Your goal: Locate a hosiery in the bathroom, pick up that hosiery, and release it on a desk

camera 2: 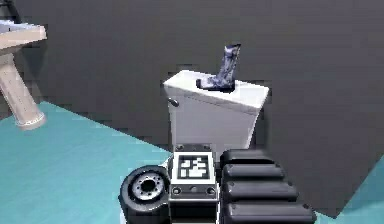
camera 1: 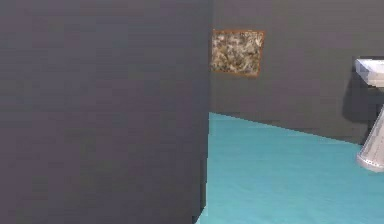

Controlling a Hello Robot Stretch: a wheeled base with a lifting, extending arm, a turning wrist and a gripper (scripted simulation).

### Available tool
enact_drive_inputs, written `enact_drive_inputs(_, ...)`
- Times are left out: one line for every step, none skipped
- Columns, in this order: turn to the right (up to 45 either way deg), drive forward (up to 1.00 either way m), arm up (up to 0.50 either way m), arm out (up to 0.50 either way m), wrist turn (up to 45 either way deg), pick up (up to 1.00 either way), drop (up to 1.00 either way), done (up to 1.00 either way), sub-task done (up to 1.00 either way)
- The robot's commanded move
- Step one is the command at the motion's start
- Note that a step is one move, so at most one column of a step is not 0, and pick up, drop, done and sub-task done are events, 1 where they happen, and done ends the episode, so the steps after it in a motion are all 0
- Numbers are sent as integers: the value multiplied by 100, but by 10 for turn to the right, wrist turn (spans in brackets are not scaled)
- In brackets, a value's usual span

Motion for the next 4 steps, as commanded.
enact_drive_inputs(270,0,0,0,0,0,0,0,0)
enact_drive_inputs(0,100,0,0,0,0,0,0,0)
enact_drive_inputs(30,0,0,0,0,0,0,0,0)
enact_drive_inputs(0,20,0,0,0,0,0,0,0)
